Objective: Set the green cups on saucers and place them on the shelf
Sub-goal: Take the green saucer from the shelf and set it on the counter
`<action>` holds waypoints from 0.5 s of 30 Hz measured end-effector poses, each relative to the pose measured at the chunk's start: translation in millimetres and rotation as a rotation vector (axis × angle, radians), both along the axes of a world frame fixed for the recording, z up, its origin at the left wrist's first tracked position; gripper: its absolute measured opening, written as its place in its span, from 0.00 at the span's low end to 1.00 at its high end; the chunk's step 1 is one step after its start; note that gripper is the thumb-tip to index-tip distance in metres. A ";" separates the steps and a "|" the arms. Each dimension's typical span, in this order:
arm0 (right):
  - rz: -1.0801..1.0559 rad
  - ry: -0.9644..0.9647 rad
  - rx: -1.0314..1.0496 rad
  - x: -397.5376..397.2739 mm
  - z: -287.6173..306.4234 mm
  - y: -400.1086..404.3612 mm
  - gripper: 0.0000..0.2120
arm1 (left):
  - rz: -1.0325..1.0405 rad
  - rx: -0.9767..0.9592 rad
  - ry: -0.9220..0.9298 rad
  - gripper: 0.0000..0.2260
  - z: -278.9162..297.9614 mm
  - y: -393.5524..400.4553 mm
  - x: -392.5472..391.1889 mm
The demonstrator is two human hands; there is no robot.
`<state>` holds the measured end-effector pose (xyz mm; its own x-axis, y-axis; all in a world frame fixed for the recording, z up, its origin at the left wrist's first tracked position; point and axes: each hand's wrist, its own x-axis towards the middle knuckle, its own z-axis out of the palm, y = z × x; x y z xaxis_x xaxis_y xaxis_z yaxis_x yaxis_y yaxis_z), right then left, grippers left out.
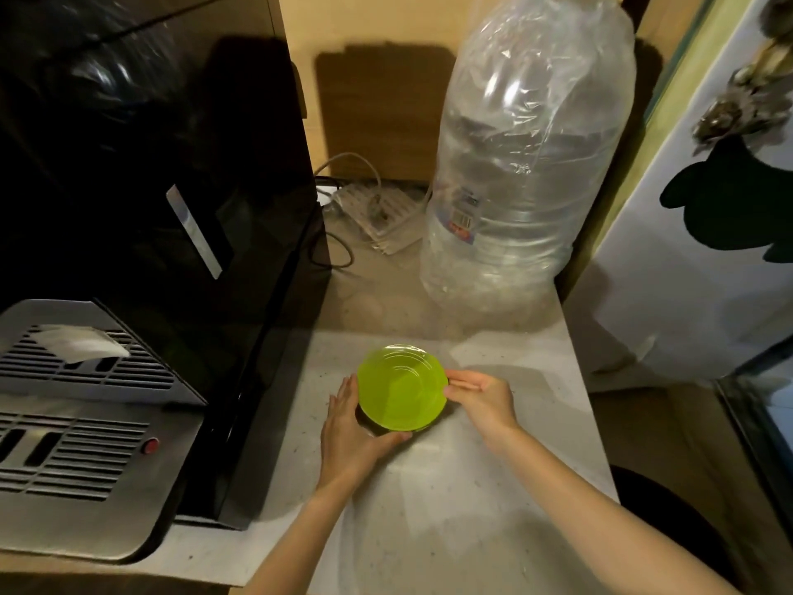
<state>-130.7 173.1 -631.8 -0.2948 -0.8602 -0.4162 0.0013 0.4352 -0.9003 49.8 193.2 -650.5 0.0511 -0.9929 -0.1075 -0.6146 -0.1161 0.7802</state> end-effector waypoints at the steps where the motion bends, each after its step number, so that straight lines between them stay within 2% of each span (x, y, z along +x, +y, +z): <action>1: 0.007 0.011 -0.003 0.5 -1.1 -1.0 0.15 | -0.004 0.002 -0.006 0.51 -1.8 -1.2 0.6; 15: 0.059 0.088 -0.009 5.0 -7.7 -8.2 0.14 | -0.013 0.029 -0.056 0.51 -9.5 -6.2 6.2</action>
<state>-125.7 164.9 -639.5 -0.2788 -0.8806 -0.3831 -0.1031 0.4241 -0.8997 56.0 187.0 -660.0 0.0446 -0.9900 -0.1337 -0.6592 -0.1297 0.7407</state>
